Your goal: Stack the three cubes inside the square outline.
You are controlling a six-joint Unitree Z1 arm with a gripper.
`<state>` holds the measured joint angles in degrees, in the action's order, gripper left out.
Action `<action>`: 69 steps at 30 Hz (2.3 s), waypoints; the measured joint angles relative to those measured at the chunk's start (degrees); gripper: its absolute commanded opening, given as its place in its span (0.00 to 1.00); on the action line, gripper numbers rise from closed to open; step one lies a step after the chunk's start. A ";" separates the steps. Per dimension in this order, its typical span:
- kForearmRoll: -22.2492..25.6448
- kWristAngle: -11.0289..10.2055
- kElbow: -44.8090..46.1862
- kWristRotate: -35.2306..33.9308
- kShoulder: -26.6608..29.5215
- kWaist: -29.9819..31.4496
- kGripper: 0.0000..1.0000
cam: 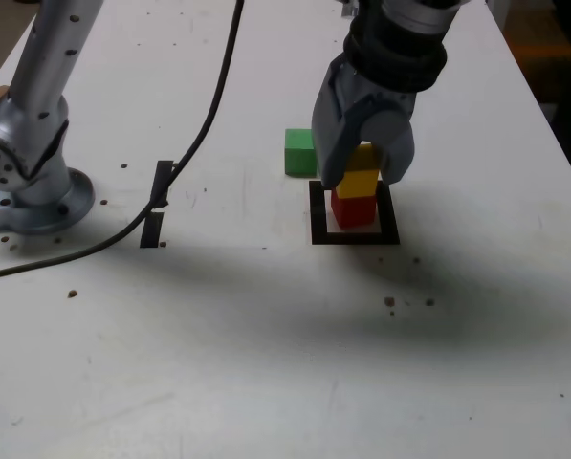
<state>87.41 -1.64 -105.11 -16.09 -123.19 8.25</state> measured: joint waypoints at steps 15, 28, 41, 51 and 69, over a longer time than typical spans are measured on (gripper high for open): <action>-0.01 -0.38 0.71 0.81 0.05 -0.39 0.99; 1.62 -4.19 12.54 6.79 18.22 -2.72 1.00; -16.41 -2.59 27.72 16.32 17.23 -12.32 1.00; -20.02 -1.99 29.09 18.31 10.95 -13.92 0.98; -22.71 -4.46 29.00 18.53 7.87 -15.04 0.29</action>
<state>64.70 -6.10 -76.11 2.43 -115.33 -6.79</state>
